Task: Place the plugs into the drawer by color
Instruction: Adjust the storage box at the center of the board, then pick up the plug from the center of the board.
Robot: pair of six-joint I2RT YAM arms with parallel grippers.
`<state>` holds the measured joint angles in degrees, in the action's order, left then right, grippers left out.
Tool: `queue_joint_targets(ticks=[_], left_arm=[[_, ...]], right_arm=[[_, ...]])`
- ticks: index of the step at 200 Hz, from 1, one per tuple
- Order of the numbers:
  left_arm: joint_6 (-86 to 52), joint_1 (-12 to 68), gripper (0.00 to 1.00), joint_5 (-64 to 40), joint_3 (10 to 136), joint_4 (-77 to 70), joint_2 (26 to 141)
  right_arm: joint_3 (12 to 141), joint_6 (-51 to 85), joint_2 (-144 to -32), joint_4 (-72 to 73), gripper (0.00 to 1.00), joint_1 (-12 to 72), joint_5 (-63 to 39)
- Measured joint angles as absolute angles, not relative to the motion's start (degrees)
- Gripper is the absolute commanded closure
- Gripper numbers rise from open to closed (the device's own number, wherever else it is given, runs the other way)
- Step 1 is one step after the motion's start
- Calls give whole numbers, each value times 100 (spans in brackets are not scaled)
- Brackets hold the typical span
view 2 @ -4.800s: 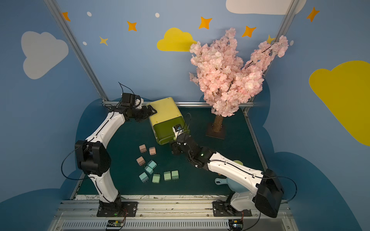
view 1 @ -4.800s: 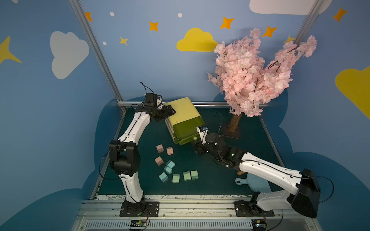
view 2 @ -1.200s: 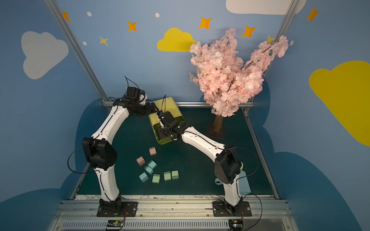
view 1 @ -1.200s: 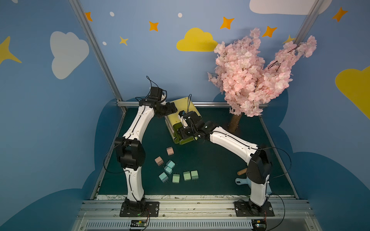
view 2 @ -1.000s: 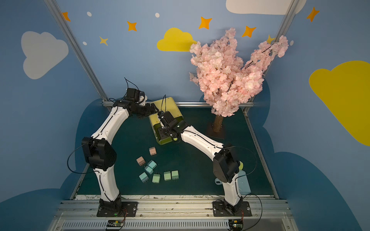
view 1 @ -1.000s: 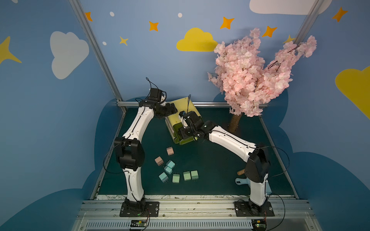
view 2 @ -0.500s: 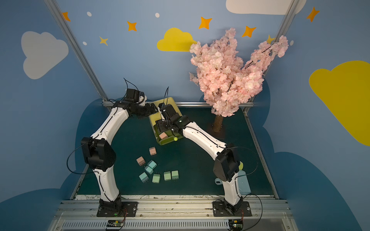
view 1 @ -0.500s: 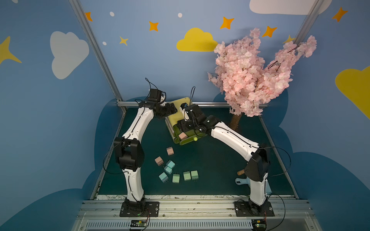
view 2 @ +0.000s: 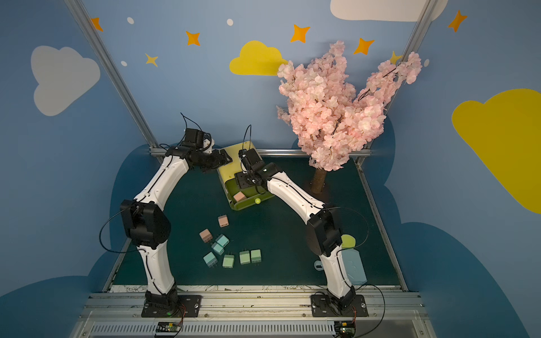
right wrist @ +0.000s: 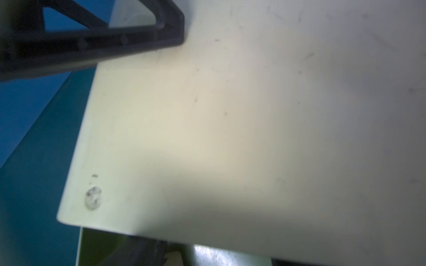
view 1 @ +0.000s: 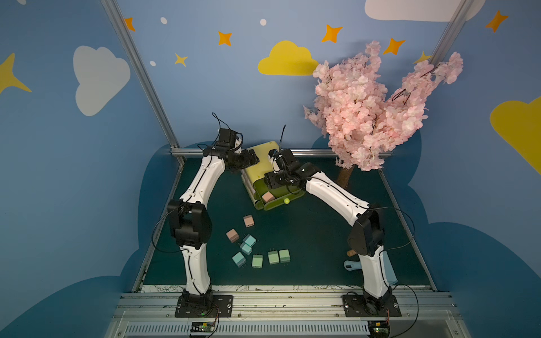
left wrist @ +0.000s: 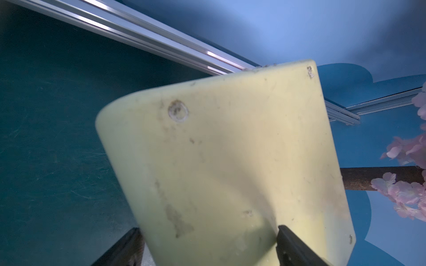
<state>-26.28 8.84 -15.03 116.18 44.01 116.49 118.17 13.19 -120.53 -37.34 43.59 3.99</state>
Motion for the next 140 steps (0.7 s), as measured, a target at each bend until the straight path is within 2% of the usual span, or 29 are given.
queue_joint_targets(ticks=[41,63,106,140], left_arm=[[-2633,834,10,-1527,11727,4416,11734],[-2644,781,10,-1605,11657,4390,11732],[-2703,600,10,-1765,11417,4198,11620],[-2707,526,10,-1782,11277,4147,11535]], right_arm=[[11900,1111,-11909,-3802,32,4436,607],[11559,982,-11465,-3673,33,4674,799],[10171,1079,-10123,-2943,39,5778,1559],[9568,1559,-10263,-2499,44,6455,1935]])
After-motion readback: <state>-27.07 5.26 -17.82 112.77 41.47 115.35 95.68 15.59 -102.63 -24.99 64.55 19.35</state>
